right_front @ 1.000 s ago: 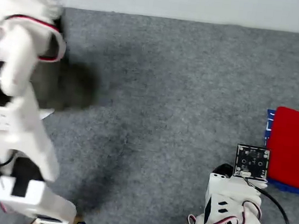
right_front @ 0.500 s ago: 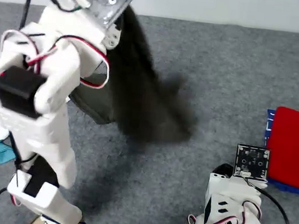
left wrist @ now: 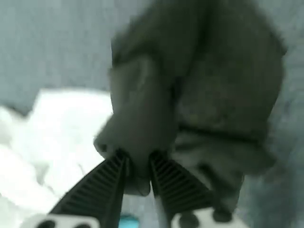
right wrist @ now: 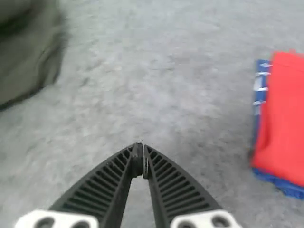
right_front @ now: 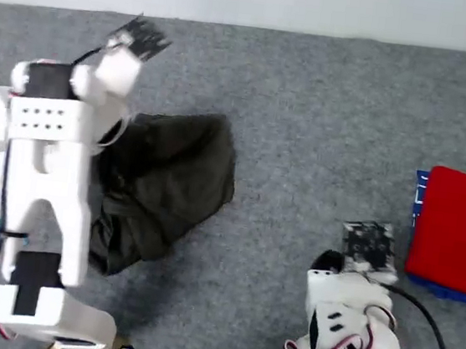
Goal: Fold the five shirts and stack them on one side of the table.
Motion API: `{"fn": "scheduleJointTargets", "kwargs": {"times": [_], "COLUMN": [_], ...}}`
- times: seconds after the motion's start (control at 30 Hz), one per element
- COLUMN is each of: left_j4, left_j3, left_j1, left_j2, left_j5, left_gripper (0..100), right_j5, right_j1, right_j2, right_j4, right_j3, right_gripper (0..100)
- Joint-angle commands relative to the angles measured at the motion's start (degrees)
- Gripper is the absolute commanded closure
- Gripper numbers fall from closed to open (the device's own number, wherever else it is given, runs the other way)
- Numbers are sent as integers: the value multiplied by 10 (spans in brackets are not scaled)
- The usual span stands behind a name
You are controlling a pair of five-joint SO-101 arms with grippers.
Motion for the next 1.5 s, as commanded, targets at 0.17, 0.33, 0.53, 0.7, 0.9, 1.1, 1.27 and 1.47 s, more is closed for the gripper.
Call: {"fn": "scheduleJointTargets", "kwargs": {"times": [0.17, 0.33, 0.53, 0.7, 0.9, 1.1, 1.27, 1.47], "left_j4": [-56, -98, -143, -166, -210, -222, -222, -221], "left_j3": [122, 181, 231, 255, 280, 299, 299, 299], "left_j1": [-169, -210, -225, -226, -241, -245, -245, -245], "left_j2": [-35, -35, -35, -35, -35, -35, -37, -40], "left_j5": [-83, -84, -82, -82, -82, -82, -82, -82], "left_gripper": [985, 985, 985, 985, 985, 985, 985, 985], "right_j5": [47, 47, 47, 46, 1, -35, -39, -59], "right_j1": [-116, -226, -336, -391, -454, -509, -545, -558], "right_j2": [328, 525, 724, 872, 1024, 1171, 1274, 1353], "right_j4": [-9, -7, -7, -7, -6, 42, 70, 80], "right_j3": [-179, -310, -424, -513, -648, -790, -902, -971], "right_gripper": [990, 990, 990, 990, 969, 825, 859, 858]}}
